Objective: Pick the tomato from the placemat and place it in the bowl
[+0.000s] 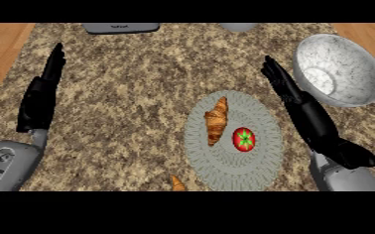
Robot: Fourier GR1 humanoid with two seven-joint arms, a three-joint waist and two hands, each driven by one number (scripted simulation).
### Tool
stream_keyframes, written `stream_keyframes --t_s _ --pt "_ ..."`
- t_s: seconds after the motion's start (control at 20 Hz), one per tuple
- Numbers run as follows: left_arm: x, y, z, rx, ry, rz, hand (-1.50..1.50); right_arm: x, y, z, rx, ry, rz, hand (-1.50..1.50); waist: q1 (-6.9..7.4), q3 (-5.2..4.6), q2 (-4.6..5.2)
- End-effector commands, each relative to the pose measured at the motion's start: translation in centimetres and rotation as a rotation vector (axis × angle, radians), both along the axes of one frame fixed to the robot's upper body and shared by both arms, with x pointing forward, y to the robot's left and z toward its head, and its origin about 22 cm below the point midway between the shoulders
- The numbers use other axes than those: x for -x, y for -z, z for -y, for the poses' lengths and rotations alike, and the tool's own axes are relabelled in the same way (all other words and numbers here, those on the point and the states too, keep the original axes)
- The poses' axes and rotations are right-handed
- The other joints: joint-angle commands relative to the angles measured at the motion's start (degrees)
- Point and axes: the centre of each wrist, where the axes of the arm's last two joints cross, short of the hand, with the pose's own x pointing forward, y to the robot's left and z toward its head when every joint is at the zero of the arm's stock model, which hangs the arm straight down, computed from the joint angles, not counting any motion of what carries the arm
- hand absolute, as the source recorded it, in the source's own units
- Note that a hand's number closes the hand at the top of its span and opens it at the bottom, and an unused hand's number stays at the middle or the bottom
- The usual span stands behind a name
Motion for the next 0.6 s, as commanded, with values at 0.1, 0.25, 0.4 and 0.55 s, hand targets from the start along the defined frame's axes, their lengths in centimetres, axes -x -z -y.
stream_keyframes --t_s 0.1,0.25,0.4,0.55 --pt "0.3 1.0 4.5 0.135 0.099 -0.015 0.0 3.0 3.8 -1.1 0.181 -0.176 -0.118 1.5 2.26 -0.65 -0.44" --pt "0.8 1.9 6.6 0.295 0.152 -0.054 0.0 5.2 7.3 -2.1 0.362 -0.348 -0.236 1.5 2.79 -0.73 -0.29" --pt "2.4 4.1 6.7 0.34 0.138 -0.118 0.0 4.6 6.1 0.1 0.3 0.167 0.114 -1.5 0.43 -0.56 -0.74" --pt "2.3 2.8 7.4 0.35 0.172 -0.077 0.0 8.1 10.7 -1.3 0.008 0.13 0.08 -1.5 1.82 -0.37 -0.45"
